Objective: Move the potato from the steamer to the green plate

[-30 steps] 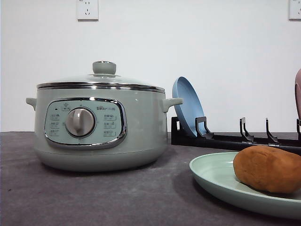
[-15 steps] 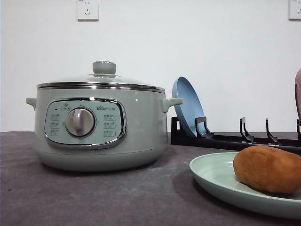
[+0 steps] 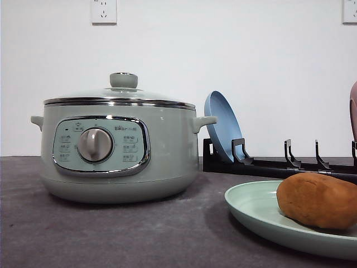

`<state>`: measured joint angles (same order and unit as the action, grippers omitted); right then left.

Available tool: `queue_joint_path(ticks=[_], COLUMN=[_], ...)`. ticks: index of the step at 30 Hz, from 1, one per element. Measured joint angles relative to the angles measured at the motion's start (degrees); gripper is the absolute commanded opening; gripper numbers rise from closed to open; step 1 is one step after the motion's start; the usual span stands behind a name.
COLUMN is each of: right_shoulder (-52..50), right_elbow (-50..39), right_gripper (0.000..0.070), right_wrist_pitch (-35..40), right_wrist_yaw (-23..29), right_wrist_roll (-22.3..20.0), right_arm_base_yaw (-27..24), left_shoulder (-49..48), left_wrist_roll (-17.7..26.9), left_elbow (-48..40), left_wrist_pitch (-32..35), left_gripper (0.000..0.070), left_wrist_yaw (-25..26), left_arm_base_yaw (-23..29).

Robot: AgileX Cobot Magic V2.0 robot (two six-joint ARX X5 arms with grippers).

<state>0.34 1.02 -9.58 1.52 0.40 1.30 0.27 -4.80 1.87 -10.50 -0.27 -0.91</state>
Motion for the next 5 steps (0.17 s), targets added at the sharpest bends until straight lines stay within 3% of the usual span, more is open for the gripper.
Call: queue_joint_path(ticks=[5], right_shoulder=[0.00], right_elbow=[0.00], right_gripper=[0.0015], right_wrist_pitch=[0.00], right_wrist_yaw=[0.00], right_wrist_roll=[0.00], right_arm_base_yaw=[0.00], left_shoulder=[0.00], left_wrist_roll=[0.00], left_elbow=[0.00], left_wrist_pitch=[0.00], left_gripper=[0.0000], left_wrist_yaw=[0.00], left_arm_base_yaw=[0.00])
